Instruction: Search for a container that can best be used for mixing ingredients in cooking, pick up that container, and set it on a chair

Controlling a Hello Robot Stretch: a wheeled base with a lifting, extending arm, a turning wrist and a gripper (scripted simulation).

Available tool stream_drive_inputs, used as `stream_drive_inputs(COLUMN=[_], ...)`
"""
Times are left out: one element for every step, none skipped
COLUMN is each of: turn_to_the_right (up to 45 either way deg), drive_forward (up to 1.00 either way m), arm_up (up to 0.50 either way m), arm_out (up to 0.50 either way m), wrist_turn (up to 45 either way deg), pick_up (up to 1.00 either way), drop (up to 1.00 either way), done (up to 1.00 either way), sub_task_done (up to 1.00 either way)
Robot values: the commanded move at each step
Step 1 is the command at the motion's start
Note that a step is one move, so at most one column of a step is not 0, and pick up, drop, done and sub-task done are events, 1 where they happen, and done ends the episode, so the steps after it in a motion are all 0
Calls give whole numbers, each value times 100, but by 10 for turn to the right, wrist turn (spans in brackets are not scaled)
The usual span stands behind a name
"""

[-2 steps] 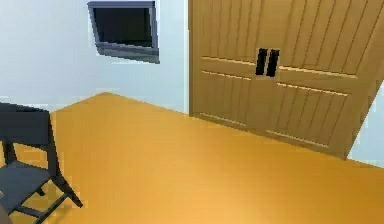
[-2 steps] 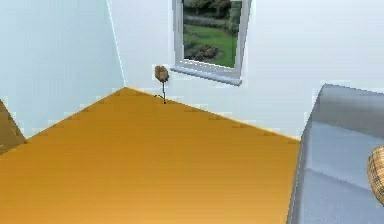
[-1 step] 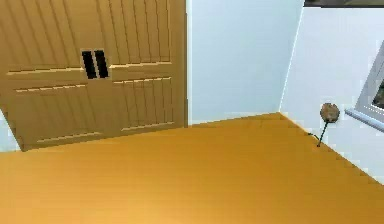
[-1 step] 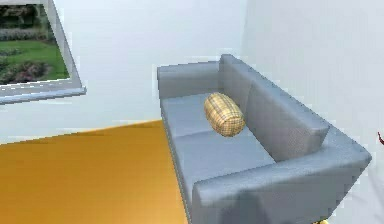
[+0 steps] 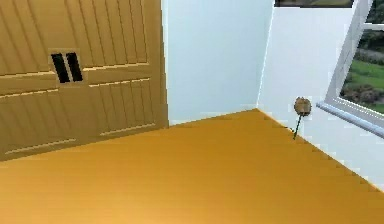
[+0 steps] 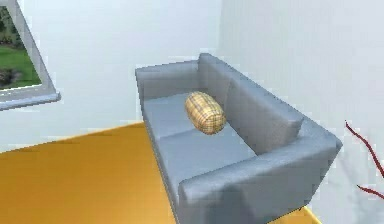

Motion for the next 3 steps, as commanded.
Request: stream_drive_inputs(turn_to_the_right=[0,-450,-420], drive_forward=[20,0,0], arm_up=[0,0,0], arm_out=[0,0,0], wrist_turn=[0,0,0], pick_up=[0,0,0], drop=[0,0,0], done=[0,0,0], sub_task_done=[0,0,0])
